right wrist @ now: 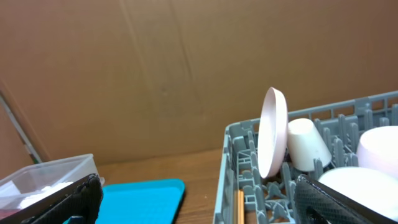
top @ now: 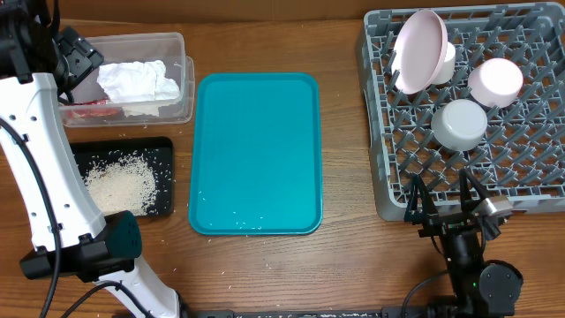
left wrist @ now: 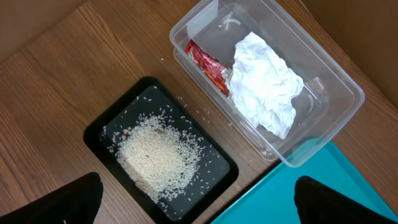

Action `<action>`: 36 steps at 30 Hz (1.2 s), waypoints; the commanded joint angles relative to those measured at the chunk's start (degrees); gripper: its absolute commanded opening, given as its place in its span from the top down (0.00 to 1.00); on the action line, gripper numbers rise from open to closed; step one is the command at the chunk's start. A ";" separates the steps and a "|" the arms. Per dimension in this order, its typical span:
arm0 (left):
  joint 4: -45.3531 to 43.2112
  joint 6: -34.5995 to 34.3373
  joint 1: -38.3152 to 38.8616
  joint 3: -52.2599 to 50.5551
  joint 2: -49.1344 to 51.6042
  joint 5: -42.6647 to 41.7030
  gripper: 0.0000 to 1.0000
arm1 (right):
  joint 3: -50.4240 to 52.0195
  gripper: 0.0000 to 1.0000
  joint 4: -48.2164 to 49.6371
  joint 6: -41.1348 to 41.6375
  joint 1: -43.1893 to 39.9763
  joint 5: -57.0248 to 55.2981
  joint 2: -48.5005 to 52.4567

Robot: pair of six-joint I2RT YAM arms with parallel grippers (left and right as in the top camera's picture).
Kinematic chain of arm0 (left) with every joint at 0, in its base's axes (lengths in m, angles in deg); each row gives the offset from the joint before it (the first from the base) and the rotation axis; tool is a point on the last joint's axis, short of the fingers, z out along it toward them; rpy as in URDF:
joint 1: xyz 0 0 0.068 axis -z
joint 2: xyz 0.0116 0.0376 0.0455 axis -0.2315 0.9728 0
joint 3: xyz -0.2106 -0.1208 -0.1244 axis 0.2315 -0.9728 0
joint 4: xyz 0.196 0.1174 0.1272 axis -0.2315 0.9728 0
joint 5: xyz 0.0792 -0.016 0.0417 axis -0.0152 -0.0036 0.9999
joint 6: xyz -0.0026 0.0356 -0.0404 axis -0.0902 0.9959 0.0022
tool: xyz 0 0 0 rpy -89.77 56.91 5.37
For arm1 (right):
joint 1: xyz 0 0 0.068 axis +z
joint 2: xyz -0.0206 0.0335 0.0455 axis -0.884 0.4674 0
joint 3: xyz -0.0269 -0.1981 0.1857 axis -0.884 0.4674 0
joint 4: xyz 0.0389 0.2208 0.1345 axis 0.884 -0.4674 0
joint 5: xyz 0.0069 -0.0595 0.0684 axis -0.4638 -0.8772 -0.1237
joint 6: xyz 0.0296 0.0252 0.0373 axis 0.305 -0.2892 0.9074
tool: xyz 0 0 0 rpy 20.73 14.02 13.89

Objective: Sort waste into correct bins and load items into the dishwasher

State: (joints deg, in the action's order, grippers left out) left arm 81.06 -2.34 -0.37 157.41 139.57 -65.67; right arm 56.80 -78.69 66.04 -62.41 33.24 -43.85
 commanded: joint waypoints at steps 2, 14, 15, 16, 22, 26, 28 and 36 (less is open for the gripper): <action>0.11 0.26 -0.11 0.07 0.57 0.76 0.00 | 2.75 0.00 3.56 0.15 0.33 -3.45 -0.68; 0.11 0.26 -0.11 0.07 0.57 0.76 0.00 | 5.90 0.00 0.07 -0.48 0.39 -7.39 -0.68; 0.11 0.26 -0.11 0.07 0.57 0.76 0.00 | 5.90 0.00 -1.77 -0.48 0.37 -7.39 -0.68; 0.11 0.26 -0.09 0.07 0.57 0.76 0.00 | 5.90 0.00 -3.80 -0.48 0.37 -7.39 -0.68; 0.11 0.26 -0.11 0.07 0.57 0.79 0.00 | 5.88 0.00 -4.81 -0.44 0.39 -8.83 -0.68; 0.11 0.26 -0.11 0.07 0.57 0.79 0.00 | 5.88 0.00 -4.81 -0.46 0.37 -8.87 -0.68; 0.11 0.26 -0.11 0.07 0.57 0.79 0.00 | 5.88 0.00 -4.81 -0.46 0.37 -8.87 -0.68; 0.11 0.28 -0.11 0.07 0.59 0.79 0.00 | 5.88 0.00 -4.81 -0.46 0.37 -8.87 -0.68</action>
State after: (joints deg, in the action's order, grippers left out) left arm 81.08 -2.34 -0.37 157.41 139.57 -65.69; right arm 62.09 -83.84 65.77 -62.41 24.94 -43.90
